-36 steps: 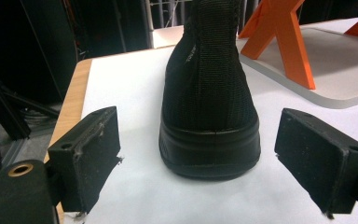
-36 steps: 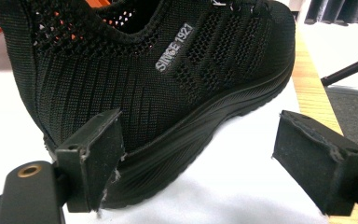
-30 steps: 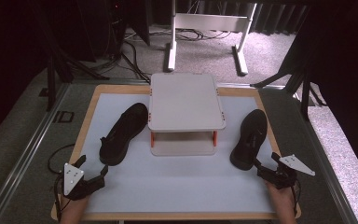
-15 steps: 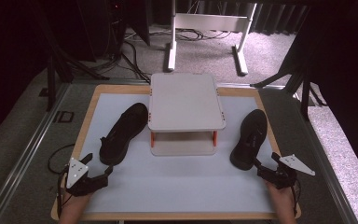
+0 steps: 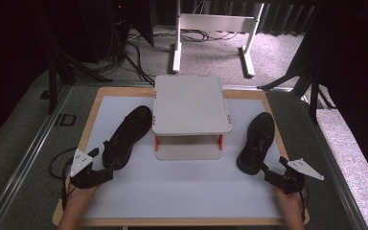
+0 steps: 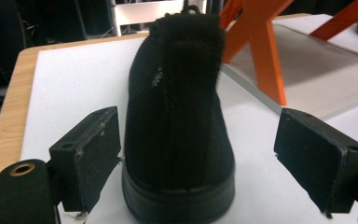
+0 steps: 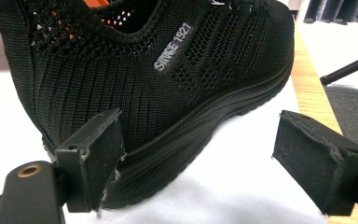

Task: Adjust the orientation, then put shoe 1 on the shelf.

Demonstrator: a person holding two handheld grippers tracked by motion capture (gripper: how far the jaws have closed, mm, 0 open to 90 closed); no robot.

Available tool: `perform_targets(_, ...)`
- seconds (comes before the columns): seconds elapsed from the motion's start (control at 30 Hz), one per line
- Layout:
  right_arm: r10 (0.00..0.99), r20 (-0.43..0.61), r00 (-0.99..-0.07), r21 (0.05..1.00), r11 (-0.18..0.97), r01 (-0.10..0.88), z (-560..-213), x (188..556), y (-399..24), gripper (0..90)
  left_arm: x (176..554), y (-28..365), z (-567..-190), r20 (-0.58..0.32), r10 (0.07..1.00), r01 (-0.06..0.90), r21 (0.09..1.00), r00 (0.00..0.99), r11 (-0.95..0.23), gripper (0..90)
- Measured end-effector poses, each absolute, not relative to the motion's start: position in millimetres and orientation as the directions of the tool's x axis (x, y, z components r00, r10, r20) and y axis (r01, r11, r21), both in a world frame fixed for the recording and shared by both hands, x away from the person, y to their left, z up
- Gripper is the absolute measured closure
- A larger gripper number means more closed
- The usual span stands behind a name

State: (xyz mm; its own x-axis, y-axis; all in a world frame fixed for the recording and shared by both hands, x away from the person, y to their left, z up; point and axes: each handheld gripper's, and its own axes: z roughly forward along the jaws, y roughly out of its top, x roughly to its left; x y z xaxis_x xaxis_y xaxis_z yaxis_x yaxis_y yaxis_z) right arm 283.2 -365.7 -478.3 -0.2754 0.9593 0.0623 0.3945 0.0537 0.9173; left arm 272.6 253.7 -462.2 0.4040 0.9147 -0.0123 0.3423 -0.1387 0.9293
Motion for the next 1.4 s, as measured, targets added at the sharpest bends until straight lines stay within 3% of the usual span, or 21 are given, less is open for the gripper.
perform_targets(0.3, 0.959, 0.062, -0.275, 0.917, 0.054, 0.395, -478, 283, -366, 15.2, 293, 248, -463, -0.006, 0.924, 0.377, 0.914, 0.382, -0.150, 15.3)
perform_targets(0.47, 0.959, 0.064, -0.276, 0.917, 0.052, 0.395, -478, 283, -366, 15.2, 299, 248, -468, -0.027, 0.924, 0.378, 0.917, 0.380, -0.129, 38.9)
perform_targets(0.57, 0.959, 0.064, -0.276, 0.917, 0.053, 0.395, -478, 283, -366, 15.2, 299, 247, -468, -0.023, 0.926, 0.364, 0.923, 0.378, -0.126, 46.4)
perform_targets(0.77, 0.959, 0.064, -0.276, 0.917, 0.053, 0.396, -478, 283, -366, 15.2, 300, 242, -477, -0.067, 0.937, 0.366, 0.928, 0.344, -0.068, 71.2)
perform_targets(0.97, 0.959, 0.065, -0.276, 0.917, 0.052, 0.396, -478, 283, -366, 15.2, 300, 241, -479, -0.076, 0.938, 0.357, 0.933, 0.337, -0.053, 78.5)
perform_targets(1.4, 0.959, 0.062, -0.276, 0.917, 0.054, 0.394, -478, 283, -366, 15.2, 282, 236, -460, -0.055, 0.950, 0.252, 0.967, 0.306, -0.025, 81.5)
